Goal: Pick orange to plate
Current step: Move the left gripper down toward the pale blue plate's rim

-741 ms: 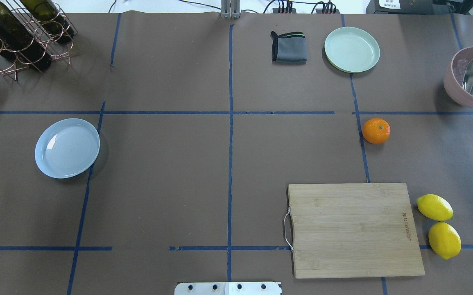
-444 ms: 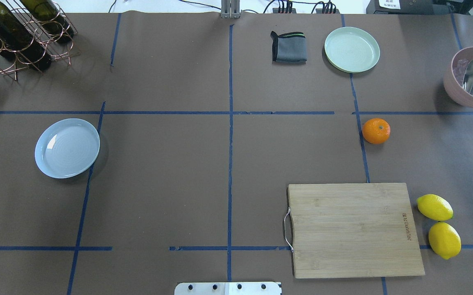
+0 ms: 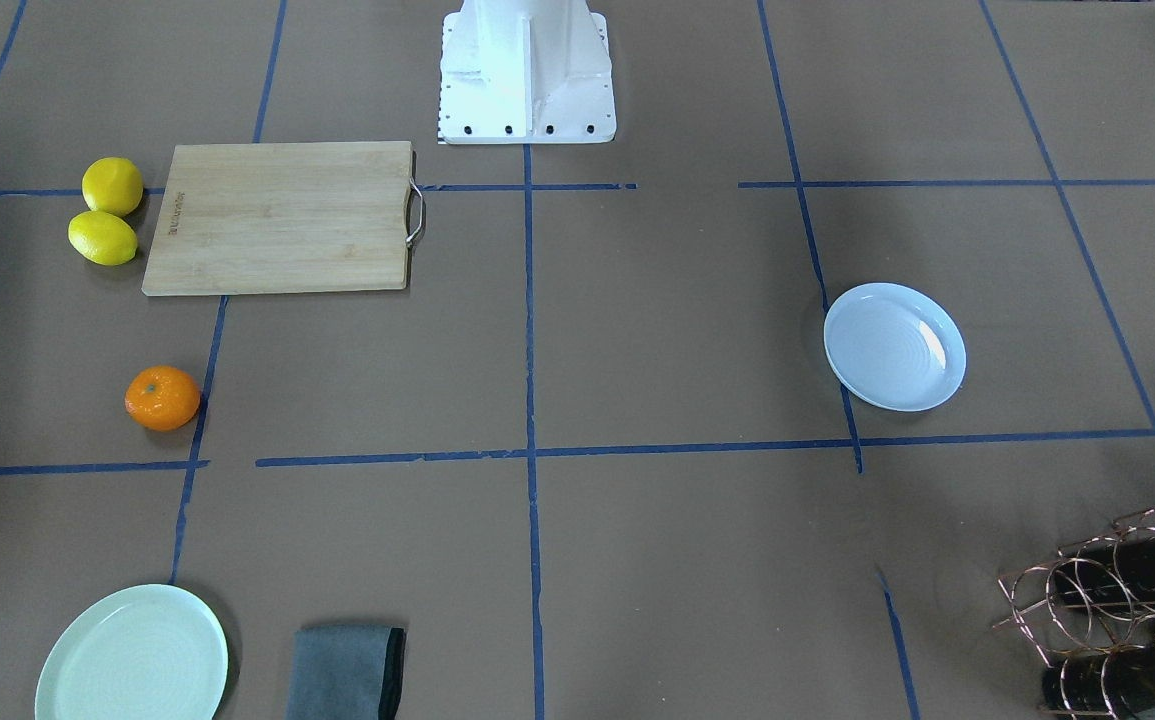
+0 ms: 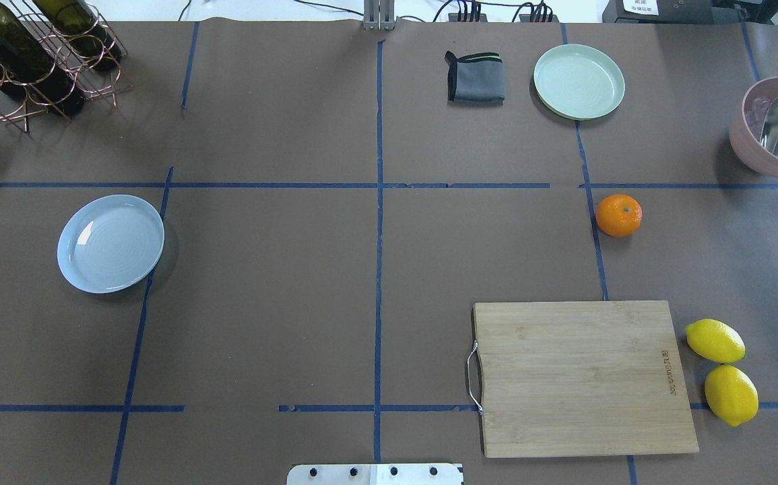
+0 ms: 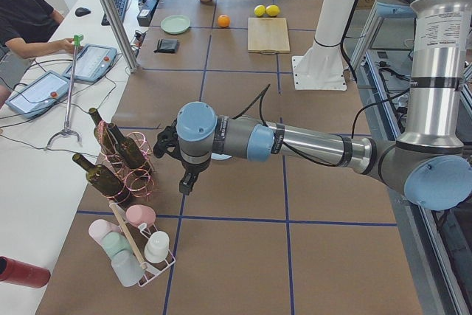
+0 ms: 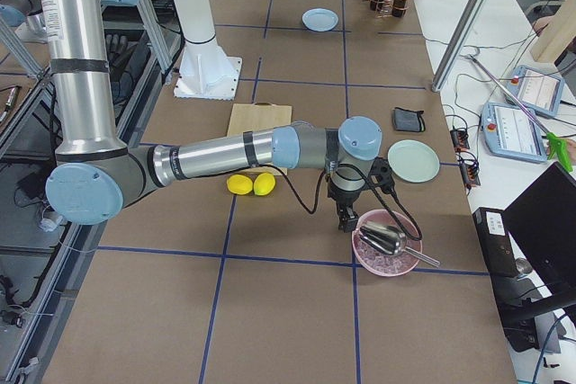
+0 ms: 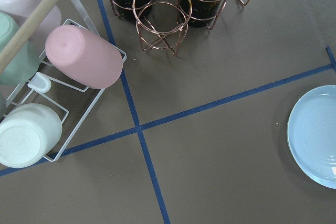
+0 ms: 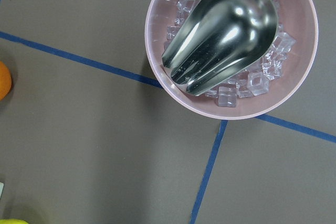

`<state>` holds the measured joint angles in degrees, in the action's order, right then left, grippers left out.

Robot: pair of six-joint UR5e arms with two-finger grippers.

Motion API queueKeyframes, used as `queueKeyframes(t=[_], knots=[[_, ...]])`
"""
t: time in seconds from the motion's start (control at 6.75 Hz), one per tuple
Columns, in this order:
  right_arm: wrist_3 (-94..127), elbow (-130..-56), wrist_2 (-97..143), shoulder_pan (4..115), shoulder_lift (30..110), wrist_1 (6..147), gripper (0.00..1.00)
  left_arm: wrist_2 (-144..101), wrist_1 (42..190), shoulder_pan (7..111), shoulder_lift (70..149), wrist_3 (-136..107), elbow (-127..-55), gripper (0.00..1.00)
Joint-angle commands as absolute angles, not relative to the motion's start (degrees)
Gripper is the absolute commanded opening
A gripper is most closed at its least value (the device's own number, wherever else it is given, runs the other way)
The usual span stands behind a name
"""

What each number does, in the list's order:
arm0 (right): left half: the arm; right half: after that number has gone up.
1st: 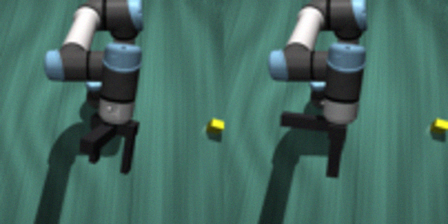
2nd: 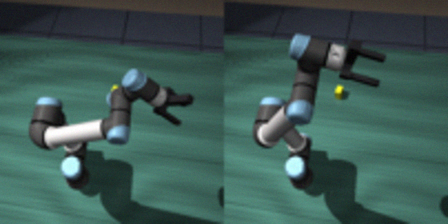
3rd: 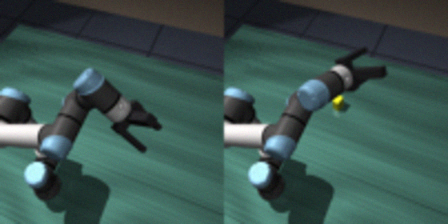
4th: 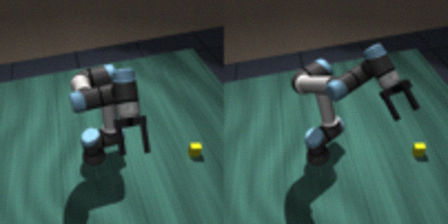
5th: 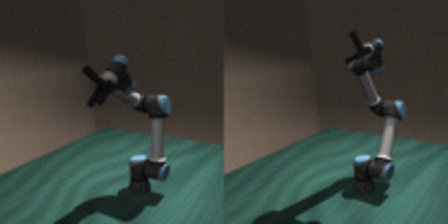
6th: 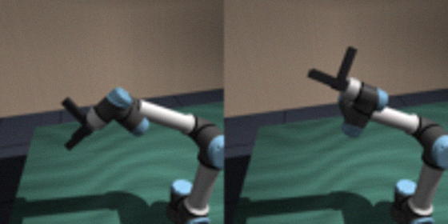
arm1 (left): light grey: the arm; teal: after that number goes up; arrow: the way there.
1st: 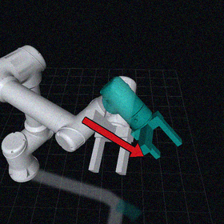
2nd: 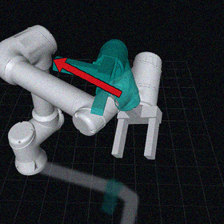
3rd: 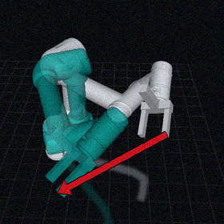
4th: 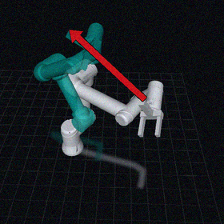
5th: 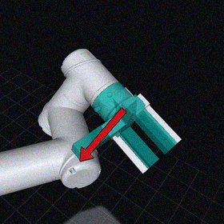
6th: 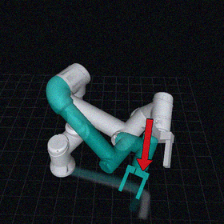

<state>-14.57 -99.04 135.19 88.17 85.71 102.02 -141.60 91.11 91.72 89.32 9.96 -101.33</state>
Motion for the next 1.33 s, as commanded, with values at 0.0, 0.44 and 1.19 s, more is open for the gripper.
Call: queueKeyframes(t=[0.0,0.44,1.19], knots=[[-14.5,-99.05,135.61,88.15,85.69,101.95,1.0,-141.5,95.85,84.33,89.21,0.76,-102.74,1.0],[-14.5,-98.88,135.79,88.07,85.69,101.95,1.0,-134.79,107.89,69.22,89.12,-26.19,-100.9,1.0],[-14.59,-98.79,135.79,88.07,85.78,101.95,1.0,-127.35,122.87,56.0,93.33,-45.0,-89.49,0.92]])
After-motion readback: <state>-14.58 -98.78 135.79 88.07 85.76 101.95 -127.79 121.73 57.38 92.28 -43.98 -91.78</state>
